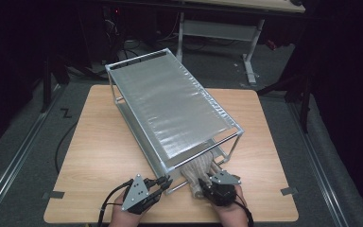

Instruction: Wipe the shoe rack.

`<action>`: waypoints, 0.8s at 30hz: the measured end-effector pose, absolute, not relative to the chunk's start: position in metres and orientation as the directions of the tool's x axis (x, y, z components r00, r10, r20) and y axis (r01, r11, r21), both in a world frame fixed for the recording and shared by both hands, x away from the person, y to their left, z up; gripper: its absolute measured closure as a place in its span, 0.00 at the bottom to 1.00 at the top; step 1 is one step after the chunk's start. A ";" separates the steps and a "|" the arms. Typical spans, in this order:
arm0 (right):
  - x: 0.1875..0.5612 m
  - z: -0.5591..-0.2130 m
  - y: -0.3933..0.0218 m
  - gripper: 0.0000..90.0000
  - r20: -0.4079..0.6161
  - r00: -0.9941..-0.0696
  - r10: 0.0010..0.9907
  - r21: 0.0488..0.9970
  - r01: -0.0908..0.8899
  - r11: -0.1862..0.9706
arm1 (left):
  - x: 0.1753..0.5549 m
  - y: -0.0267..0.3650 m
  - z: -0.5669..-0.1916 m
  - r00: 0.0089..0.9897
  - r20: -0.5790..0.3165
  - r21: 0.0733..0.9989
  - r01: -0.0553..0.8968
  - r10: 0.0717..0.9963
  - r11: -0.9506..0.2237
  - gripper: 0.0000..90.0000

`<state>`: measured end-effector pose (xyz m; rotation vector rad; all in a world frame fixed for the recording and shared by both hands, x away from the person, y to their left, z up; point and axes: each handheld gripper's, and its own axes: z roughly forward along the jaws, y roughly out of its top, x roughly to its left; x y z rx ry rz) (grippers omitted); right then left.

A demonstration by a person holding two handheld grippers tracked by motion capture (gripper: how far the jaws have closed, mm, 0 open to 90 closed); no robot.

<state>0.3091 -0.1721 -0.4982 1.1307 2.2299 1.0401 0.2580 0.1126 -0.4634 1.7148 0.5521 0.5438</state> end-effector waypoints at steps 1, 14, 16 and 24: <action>0.312 -0.498 -0.177 0.68 -0.039 -0.562 0.826 0.779 0.501 0.377 | 0.258 0.113 -0.463 0.778 0.064 0.978 0.075 0.625 -0.193 0.89; 0.334 -0.498 -0.216 0.69 -0.035 -0.430 0.902 0.785 0.547 0.291 | 0.257 0.114 -0.463 0.775 0.071 0.977 0.073 0.628 -0.201 0.89; 0.333 -0.497 -0.214 0.70 -0.043 -0.428 0.903 0.783 0.547 0.297 | 0.257 0.114 -0.463 0.775 0.069 0.977 0.074 0.628 -0.199 0.89; 0.329 -0.498 -0.205 0.69 -0.032 -0.473 0.880 0.781 0.537 0.317 | 0.257 0.114 -0.463 0.775 0.070 0.977 0.074 0.628 -0.201 0.89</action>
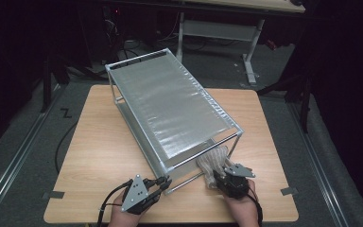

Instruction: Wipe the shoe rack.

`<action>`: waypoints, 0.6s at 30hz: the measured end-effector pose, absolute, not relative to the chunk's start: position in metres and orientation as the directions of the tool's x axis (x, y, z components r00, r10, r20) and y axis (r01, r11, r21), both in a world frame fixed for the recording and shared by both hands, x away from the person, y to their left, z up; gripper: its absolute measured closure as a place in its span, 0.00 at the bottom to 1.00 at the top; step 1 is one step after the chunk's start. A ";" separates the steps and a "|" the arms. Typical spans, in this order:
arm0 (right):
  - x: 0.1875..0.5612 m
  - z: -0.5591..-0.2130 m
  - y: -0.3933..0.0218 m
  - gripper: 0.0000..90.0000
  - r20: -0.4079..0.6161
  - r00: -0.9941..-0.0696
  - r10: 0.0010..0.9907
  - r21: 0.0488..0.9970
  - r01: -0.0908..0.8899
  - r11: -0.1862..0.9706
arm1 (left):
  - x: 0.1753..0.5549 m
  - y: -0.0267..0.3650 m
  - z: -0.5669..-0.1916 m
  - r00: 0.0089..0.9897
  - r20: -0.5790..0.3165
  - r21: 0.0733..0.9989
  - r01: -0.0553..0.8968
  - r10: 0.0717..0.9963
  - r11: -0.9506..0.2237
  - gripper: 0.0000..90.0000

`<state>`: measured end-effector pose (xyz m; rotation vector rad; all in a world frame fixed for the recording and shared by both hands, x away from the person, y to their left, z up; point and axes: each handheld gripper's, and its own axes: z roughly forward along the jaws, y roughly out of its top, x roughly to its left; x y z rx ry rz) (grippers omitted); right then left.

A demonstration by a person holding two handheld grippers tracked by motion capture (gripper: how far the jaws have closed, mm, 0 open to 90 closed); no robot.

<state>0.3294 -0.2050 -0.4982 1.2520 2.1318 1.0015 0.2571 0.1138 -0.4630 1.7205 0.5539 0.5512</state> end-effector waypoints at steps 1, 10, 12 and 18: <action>0.328 -0.499 -0.202 0.69 -0.030 -0.484 0.875 0.781 0.534 0.323 | 0.257 0.114 -0.463 0.775 0.071 0.977 0.073 0.627 -0.200 0.89; 0.305 -0.499 -0.160 0.68 -0.041 -0.631 0.775 0.774 0.470 0.424 | 0.257 0.114 -0.463 0.775 0.069 0.977 0.075 0.628 -0.200 0.89; 0.299 -0.498 -0.150 0.68 -0.039 -0.664 0.746 0.771 0.456 0.446 | 0.257 0.114 -0.463 0.775 0.069 0.977 0.075 0.628 -0.200 0.89; 0.284 -0.498 -0.125 0.68 -0.030 -0.737 0.675 0.769 0.414 0.486 | 0.257 0.114 -0.463 0.775 0.069 0.977 0.075 0.628 -0.200 0.89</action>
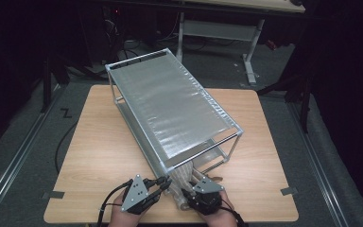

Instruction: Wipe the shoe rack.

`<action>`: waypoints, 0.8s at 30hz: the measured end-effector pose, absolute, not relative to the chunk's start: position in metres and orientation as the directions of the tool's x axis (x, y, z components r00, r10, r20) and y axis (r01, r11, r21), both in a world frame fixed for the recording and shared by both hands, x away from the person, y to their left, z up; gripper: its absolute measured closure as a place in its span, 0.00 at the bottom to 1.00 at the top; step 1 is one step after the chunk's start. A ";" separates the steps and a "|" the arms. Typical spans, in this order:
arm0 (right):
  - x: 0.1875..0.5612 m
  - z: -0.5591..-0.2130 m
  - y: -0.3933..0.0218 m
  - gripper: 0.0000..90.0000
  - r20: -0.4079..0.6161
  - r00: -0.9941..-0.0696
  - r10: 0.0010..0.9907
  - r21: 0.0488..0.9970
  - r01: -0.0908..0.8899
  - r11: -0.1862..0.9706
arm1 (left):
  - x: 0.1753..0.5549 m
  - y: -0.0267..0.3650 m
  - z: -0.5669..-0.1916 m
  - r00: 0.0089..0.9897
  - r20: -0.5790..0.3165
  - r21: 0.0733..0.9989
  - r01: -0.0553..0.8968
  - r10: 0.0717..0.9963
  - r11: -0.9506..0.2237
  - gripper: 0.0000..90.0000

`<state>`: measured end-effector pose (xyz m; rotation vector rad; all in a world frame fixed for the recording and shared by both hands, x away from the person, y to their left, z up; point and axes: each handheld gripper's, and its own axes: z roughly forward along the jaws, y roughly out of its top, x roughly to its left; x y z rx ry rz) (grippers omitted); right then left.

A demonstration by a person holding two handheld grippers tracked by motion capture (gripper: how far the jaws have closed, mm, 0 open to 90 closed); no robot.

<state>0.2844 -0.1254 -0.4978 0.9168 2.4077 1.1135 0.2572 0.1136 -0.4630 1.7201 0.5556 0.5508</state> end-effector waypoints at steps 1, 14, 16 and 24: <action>0.282 -0.498 -0.122 0.68 -0.026 -0.746 0.665 0.769 0.411 0.491 | 0.257 0.114 -0.463 0.775 0.070 0.977 0.074 0.628 -0.200 0.89; 0.274 -0.497 -0.109 0.68 -0.038 -0.764 0.644 0.764 0.394 0.512 | 0.257 0.114 -0.463 0.774 0.071 0.976 0.075 0.629 -0.202 0.89; 0.276 -0.497 -0.111 0.68 -0.047 -0.758 0.651 0.762 0.394 0.514 | 0.257 0.114 -0.463 0.774 0.070 0.976 0.075 0.629 -0.202 0.89; 0.286 -0.497 -0.132 0.68 -0.049 -0.700 0.712 0.760 0.437 0.481 | 0.257 0.114 -0.463 0.775 0.067 0.977 0.078 0.628 -0.200 0.89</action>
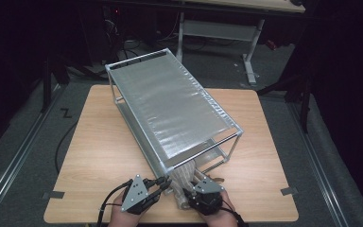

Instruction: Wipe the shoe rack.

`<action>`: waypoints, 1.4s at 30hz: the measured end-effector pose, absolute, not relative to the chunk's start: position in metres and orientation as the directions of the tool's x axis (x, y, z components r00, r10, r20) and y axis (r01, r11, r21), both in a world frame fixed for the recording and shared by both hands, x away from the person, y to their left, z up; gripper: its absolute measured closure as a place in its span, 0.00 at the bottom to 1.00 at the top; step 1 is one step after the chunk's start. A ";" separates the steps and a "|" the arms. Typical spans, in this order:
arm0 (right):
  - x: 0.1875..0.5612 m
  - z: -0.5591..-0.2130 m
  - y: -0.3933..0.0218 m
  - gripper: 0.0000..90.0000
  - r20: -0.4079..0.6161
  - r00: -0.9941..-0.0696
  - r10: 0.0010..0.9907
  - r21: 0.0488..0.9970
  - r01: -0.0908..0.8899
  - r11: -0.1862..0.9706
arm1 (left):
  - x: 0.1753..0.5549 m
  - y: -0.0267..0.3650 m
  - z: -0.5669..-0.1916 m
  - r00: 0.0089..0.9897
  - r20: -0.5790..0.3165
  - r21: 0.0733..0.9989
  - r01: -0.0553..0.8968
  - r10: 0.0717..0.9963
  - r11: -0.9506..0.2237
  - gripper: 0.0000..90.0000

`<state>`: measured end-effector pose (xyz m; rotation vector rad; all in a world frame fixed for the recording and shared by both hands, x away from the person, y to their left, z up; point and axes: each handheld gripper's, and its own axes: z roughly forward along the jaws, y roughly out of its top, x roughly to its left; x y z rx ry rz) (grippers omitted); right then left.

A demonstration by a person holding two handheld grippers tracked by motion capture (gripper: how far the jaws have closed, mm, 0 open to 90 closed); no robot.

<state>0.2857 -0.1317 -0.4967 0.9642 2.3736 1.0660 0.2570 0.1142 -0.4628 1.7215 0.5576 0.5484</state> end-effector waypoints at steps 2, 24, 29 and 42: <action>0.290 -0.497 -0.140 0.68 -0.043 -0.675 0.737 0.760 0.456 0.462 | 0.257 0.114 -0.463 0.776 0.067 0.977 0.078 0.628 -0.200 0.89; 0.332 -0.497 -0.207 0.55 -0.025 -0.438 0.899 0.772 0.562 0.295 | 0.257 0.114 -0.463 0.777 0.064 0.977 0.080 0.627 -0.199 0.89; 0.332 -0.495 -0.202 0.26 0.034 -0.429 0.902 0.767 0.590 0.252 | 0.257 0.114 -0.463 0.776 0.065 0.977 0.080 0.627 -0.199 0.89; 0.317 -0.491 -0.193 0.77 -0.010 -0.519 0.855 0.773 0.539 0.336 | 0.258 0.114 -0.463 0.778 0.066 0.977 0.078 0.625 -0.200 0.89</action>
